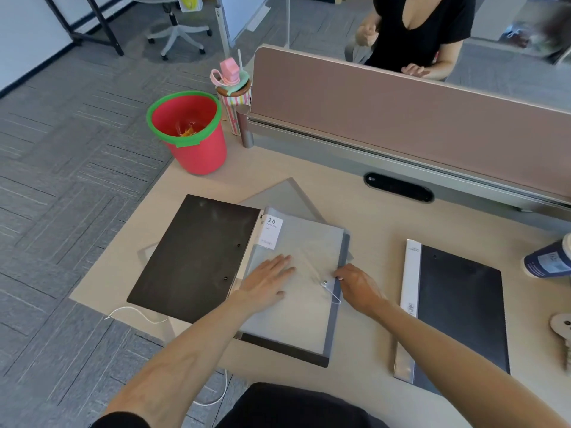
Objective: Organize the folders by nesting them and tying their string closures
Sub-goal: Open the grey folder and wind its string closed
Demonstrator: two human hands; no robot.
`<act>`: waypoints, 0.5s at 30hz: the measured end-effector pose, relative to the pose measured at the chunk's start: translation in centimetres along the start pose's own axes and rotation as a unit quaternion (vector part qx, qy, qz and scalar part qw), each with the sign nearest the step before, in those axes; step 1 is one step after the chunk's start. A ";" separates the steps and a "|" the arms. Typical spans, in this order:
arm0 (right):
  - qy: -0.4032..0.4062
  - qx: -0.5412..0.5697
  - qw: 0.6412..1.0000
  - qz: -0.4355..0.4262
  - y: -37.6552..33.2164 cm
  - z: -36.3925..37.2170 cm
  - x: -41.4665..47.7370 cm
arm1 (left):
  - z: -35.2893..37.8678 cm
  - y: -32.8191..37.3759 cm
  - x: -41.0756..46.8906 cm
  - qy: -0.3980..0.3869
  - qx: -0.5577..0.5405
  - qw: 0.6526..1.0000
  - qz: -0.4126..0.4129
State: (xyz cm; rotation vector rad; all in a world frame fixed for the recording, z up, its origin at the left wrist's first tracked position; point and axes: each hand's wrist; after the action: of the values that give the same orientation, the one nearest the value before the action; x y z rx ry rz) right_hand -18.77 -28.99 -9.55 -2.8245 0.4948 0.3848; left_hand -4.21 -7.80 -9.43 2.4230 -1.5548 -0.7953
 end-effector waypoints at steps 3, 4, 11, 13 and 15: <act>-0.014 0.066 0.996 0.053 -0.5 0.0 0.2 | -0.6 -1.2 -1.0 0.016 0.010 0.999 -0.035; -0.017 0.091 0.993 0.075 -0.8 -0.1 0.3 | -0.8 -1.5 -1.5 0.026 0.008 0.998 -0.055; -0.061 0.348 0.904 0.242 -2.4 -0.5 0.6 | -1.1 -0.5 -2.6 0.093 -0.222 0.938 -0.248; -0.075 0.445 0.844 0.288 -2.5 -0.4 0.5 | -1.5 -0.4 -2.1 0.139 -0.297 0.910 -0.252; -0.072 0.509 0.793 0.327 -2.7 -0.8 0.2 | -2.4 -0.4 -1.8 0.181 -0.353 0.878 -0.267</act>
State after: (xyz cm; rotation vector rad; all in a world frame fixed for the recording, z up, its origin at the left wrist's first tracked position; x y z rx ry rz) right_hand -17.42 -26.87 -8.37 -1.5085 1.2011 0.3039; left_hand -3.24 -6.34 -6.93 2.2253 -0.3383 -0.7421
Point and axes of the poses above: each hand's wrist, its own x-axis towards the middle knuckle, its own z-axis out of the palm, y = z × x, and after that the axes turned 13 degrees about -x, right-handed
